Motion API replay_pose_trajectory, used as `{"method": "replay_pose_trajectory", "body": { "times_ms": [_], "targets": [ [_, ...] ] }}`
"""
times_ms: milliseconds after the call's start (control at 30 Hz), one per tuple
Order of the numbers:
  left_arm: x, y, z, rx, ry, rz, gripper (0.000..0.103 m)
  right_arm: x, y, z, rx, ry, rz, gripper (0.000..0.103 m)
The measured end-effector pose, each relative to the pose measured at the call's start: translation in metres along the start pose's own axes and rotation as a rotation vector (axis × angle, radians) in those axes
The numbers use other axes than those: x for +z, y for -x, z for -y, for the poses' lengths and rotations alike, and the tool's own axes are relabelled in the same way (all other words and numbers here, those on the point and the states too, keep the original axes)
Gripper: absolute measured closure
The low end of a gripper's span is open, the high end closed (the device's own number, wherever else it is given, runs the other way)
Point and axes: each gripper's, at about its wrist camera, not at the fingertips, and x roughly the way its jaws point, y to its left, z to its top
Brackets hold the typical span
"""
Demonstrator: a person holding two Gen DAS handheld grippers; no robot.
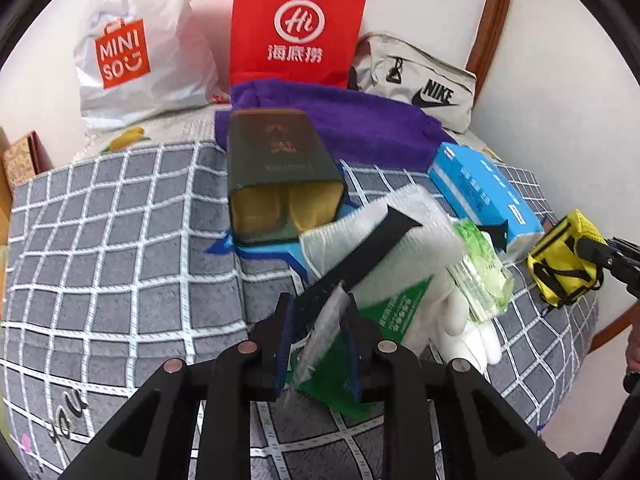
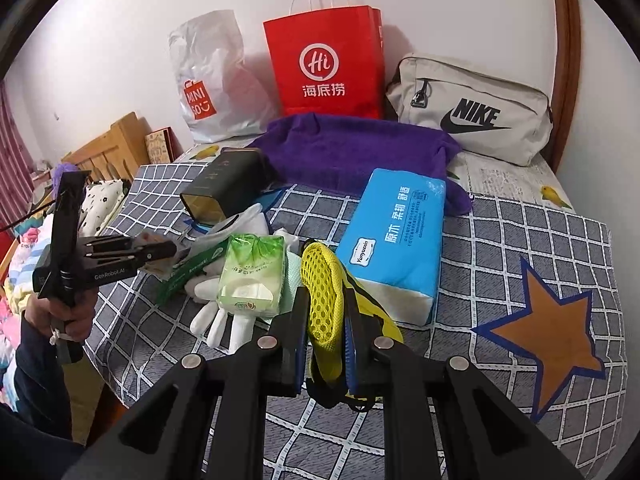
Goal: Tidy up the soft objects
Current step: 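Carry the snack packet and yellow bag with both tools over the purple towel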
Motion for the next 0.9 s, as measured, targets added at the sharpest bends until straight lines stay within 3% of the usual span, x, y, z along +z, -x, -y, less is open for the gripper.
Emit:
{"method": "replay_pose_trajectory", "body": {
  "times_ms": [67, 233, 567, 900],
  "targets": [
    [-0.002, -0.002, 0.0, 0.003, -0.004, -0.006, 0.094, 0.0, -0.001, 0.0, 0.001, -0.003, -0.001, 0.088],
    [0.001, 0.004, 0.001, -0.016, 0.001, 0.011, 0.098, 0.005, 0.002, 0.0, 0.009, -0.005, 0.015, 0.088],
    [0.032, 0.021, 0.002, 0.007, 0.023, 0.05, 0.098, 0.027, 0.018, -0.001, 0.033, -0.001, 0.064, 0.088],
    [0.085, 0.034, 0.004, 0.039, 0.039, 0.103, 0.098, 0.077, 0.023, -0.004, 0.056, 0.036, 0.129, 0.088]
  ]
}}
